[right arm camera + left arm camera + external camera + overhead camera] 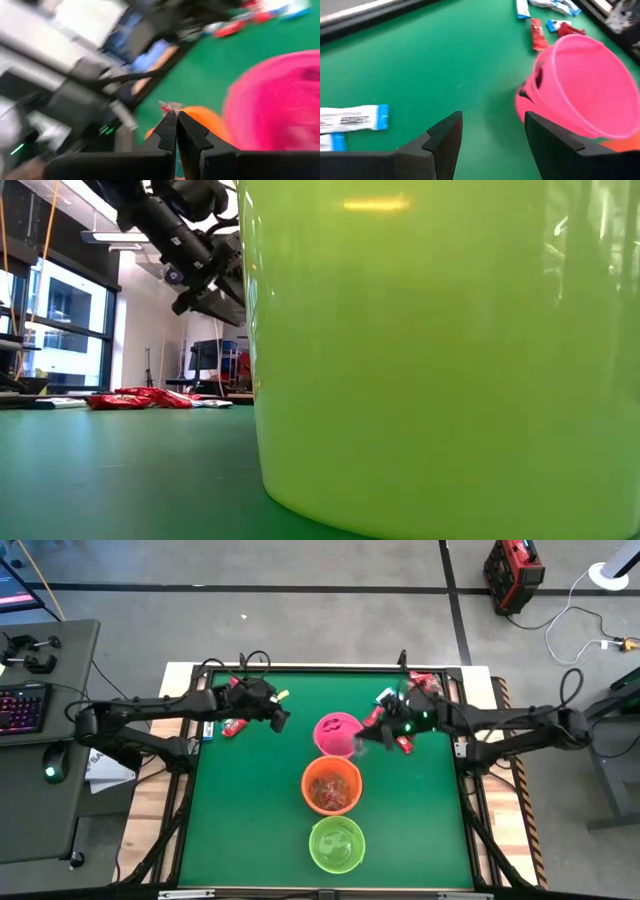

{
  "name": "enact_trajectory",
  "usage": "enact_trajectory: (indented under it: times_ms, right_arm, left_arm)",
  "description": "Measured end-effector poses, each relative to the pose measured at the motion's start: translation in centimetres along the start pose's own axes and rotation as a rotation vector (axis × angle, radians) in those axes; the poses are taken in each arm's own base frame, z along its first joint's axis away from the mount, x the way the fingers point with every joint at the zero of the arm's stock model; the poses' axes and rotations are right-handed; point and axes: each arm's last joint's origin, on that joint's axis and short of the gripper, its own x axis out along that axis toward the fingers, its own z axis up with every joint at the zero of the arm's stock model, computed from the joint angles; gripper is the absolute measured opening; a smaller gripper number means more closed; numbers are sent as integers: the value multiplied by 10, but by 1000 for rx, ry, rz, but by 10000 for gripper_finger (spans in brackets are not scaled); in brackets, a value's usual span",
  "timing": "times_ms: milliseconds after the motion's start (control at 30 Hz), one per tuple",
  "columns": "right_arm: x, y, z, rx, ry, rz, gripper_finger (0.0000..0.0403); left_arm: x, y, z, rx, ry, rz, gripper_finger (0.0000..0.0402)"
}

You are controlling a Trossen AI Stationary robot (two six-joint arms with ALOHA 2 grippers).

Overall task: Sort candy by brand, put in halloween buckets
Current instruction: Put the blue gummy into the orange bucket, then put the orange gummy into the orange bucket

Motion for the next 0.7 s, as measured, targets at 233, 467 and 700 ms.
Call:
enact_trajectory:
  times_ms: [233,467,700]
  right_arm:
    - [26,24,-30,-87,128,95,1]
    - [61,25,-25,-149,257,-80,49]
    - [78,40,-15,-342,503,-168,171]
  left_arm:
    - [3,-3,3,-25,-14,-56,204]
    - [2,-5,5,-27,-22,-89,204]
    - [2,-5,4,-26,-16,-97,204]
